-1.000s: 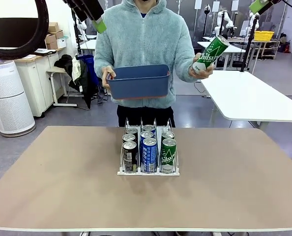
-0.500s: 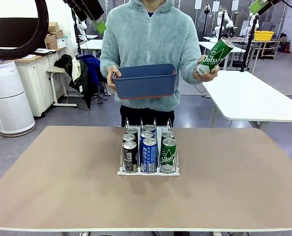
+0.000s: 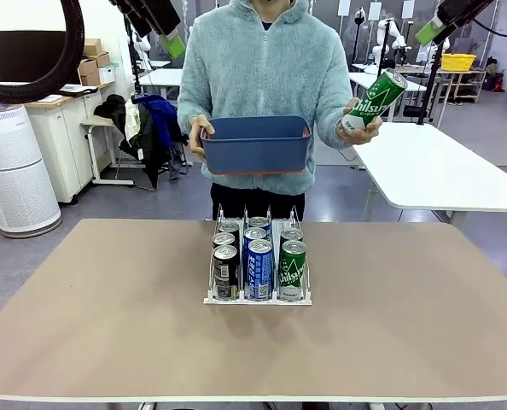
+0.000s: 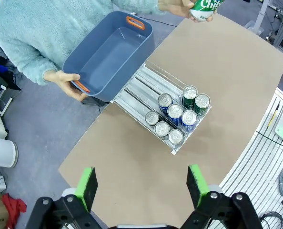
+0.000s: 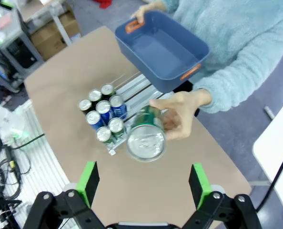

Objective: Fill the beverage cans into the dispenser.
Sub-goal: Pick up the Sprite handed by the human.

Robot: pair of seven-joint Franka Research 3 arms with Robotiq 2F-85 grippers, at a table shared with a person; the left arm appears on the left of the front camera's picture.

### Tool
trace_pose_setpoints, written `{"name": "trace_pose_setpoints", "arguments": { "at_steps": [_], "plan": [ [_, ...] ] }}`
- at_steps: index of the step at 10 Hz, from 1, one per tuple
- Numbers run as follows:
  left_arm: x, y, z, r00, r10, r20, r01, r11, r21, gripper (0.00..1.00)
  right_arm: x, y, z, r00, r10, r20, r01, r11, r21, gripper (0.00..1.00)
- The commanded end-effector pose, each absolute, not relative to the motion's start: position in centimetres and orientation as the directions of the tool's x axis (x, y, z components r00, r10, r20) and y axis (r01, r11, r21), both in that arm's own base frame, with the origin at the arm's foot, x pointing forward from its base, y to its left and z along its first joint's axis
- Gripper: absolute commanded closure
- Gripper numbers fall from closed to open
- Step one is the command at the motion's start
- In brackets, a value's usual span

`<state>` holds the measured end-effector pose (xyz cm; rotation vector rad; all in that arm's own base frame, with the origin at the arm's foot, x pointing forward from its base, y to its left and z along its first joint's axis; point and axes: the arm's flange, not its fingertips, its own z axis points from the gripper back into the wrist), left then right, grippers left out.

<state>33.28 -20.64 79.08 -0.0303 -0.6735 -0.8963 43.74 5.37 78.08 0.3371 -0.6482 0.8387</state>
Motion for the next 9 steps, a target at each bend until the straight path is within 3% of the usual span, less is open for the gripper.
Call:
{"name": "trace_pose_setpoints", "arguments": {
  "at_steps": [1, 9],
  "plan": [
    [33.2, -20.5, 79.0, 0.436, -0.707, 0.557, 0.726, 0.642, 0.248, 0.0, 44.5, 6.0, 77.0, 0.522, 0.568, 0.637, -0.744, 0.668, 0.014, 0.0],
    [33.2, -20.5, 79.0, 0.436, -0.707, 0.557, 0.726, 0.642, 0.248, 0.0, 46.1, 7.9, 72.7, 0.549, 0.59, 0.592, -0.783, 0.611, 0.117, 0.0]
  ]
}}
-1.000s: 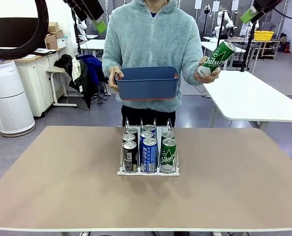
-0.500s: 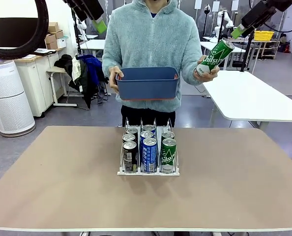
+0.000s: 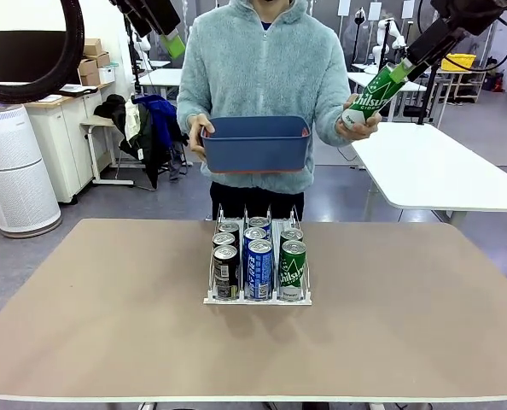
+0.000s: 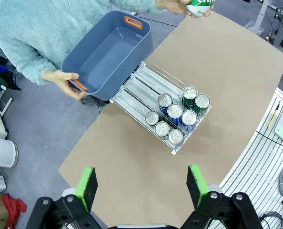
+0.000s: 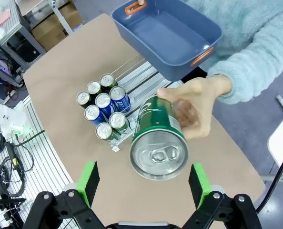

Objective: Fill the beverage cans into the dispenser.
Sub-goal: Pick up the Sprite handed by the human.

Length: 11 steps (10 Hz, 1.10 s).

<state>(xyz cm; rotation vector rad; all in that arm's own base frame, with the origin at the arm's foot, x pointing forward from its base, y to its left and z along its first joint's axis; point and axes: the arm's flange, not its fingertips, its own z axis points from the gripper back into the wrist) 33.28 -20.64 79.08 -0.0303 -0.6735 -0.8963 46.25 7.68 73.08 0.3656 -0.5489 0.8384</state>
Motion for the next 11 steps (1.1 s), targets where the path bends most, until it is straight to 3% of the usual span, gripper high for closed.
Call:
{"name": "trace_pose_setpoints", "arguments": {
  "at_steps": [1, 11],
  "plan": [
    [33.2, -20.5, 79.0, 0.436, -0.707, 0.557, 0.726, 0.642, 0.248, 0.0, 46.2, 8.5, 72.2, 0.531, 0.595, 0.603, -0.787, 0.61, 0.091, 0.0],
    [33.2, -20.5, 79.0, 0.436, -0.707, 0.557, 0.726, 0.642, 0.248, 0.0, 50.2, 10.2, 71.9, 0.49, 0.648, 0.583, -0.849, 0.507, 0.15, 0.0]
  ]
}}
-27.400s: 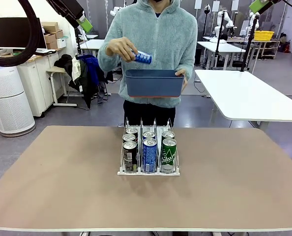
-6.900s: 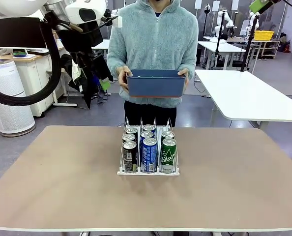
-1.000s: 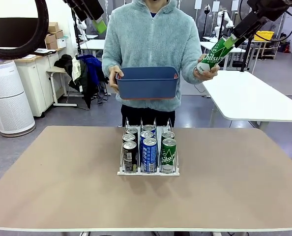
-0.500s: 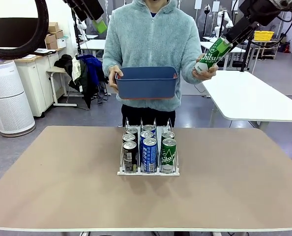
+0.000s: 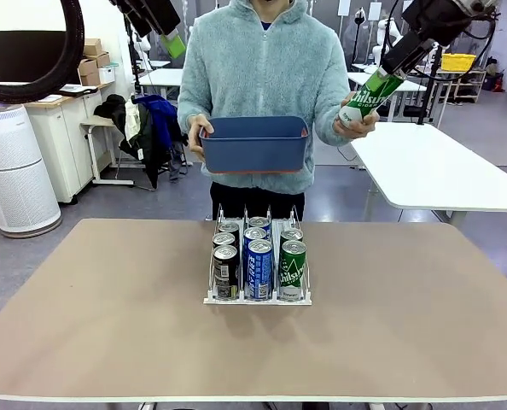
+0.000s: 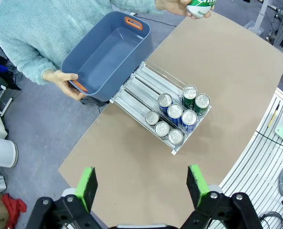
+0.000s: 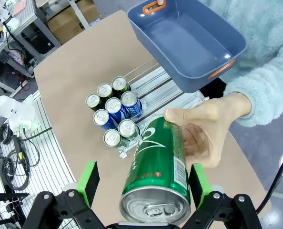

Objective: Fill the beverage cans into the dispenser.
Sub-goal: Pick up the Sprite handed by the human.

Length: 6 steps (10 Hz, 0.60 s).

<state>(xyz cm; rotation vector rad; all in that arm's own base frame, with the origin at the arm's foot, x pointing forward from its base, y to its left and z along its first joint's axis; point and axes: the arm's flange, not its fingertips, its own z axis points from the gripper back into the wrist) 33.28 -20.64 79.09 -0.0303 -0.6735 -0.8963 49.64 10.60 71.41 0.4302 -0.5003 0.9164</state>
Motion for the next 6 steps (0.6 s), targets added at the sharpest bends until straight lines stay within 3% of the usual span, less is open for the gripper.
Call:
{"name": "trace_pose_setpoints", "arguments": {
  "at_steps": [1, 6],
  "plan": [
    [33.23, -20.49, 79.0, 0.436, -0.707, 0.557, 0.726, 0.642, 0.248, 0.0, 50.21, 10.25, 71.95, 0.487, 0.654, 0.579, -0.852, 0.503, 0.148, 0.0],
    [33.23, -20.49, 79.0, 0.436, -0.707, 0.557, 0.726, 0.642, 0.248, 0.0, 49.84, 10.66, 71.54, 0.509, 0.643, 0.572, -0.834, 0.533, 0.142, 0.0]
  ]
}}
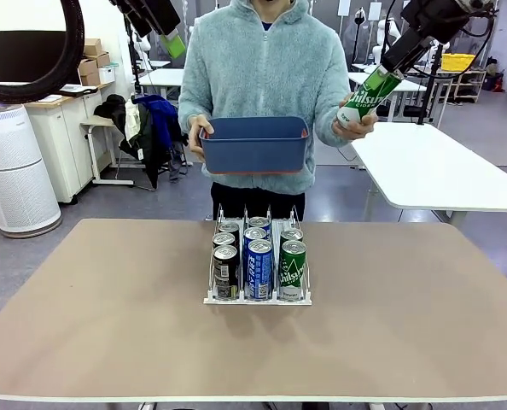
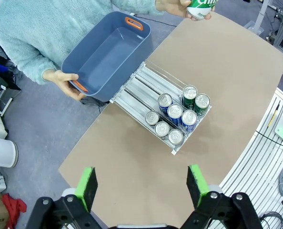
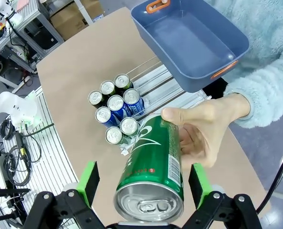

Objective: Fill the beverage cans into the dispenser.
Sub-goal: Pick up the Sprite handed by the human.

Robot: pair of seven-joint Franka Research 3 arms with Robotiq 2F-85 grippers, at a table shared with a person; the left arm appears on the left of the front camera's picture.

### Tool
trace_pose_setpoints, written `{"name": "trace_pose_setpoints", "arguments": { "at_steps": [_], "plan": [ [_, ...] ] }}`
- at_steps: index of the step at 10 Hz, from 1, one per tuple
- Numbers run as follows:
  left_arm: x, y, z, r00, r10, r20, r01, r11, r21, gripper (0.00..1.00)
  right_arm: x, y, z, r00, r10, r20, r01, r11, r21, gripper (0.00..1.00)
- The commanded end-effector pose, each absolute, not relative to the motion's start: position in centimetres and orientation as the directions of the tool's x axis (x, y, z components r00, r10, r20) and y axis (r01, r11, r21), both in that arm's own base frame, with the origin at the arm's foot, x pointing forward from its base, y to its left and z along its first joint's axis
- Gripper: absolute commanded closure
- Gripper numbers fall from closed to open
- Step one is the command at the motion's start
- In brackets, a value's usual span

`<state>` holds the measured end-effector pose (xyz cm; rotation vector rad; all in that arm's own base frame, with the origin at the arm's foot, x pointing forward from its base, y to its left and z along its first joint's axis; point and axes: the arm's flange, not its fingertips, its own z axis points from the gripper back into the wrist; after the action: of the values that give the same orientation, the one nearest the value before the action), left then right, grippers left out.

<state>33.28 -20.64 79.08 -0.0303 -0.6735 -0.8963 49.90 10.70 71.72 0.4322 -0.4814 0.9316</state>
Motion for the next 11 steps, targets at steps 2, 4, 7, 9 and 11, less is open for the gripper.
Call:
{"name": "trace_pose_setpoints", "arguments": {
  "at_steps": [2, 4, 7, 9, 11],
  "plan": [
    [33.23, -20.49, 79.0, 0.436, -0.707, 0.557, 0.726, 0.642, 0.248, 0.0, 49.84, 10.66, 71.54, 0.509, 0.643, 0.572, -0.834, 0.533, 0.142, 0.0],
    [33.23, -20.49, 79.0, 0.436, -0.707, 0.557, 0.726, 0.642, 0.248, 0.0, 49.65, 10.63, 71.71, 0.509, 0.663, 0.55, -0.836, 0.532, 0.134, 0.6],
    [33.23, -20.49, 79.0, 0.436, -0.707, 0.557, 0.726, 0.642, 0.248, 0.0, 49.53, 10.77, 71.7, 0.514, 0.669, 0.537, -0.833, 0.538, 0.127, 0.65],
    [33.23, -20.49, 79.0, 0.436, -0.707, 0.557, 0.726, 0.642, 0.248, 0.0, 49.48, 10.76, 71.78, 0.517, 0.67, 0.533, -0.832, 0.539, 0.13, 1.0],
    [33.23, -20.49, 79.0, 0.436, -0.707, 0.557, 0.726, 0.642, 0.248, 0.0, 49.34, 10.75, 71.93, 0.516, 0.663, 0.543, -0.83, 0.544, 0.126, 1.0]
  ]
}}
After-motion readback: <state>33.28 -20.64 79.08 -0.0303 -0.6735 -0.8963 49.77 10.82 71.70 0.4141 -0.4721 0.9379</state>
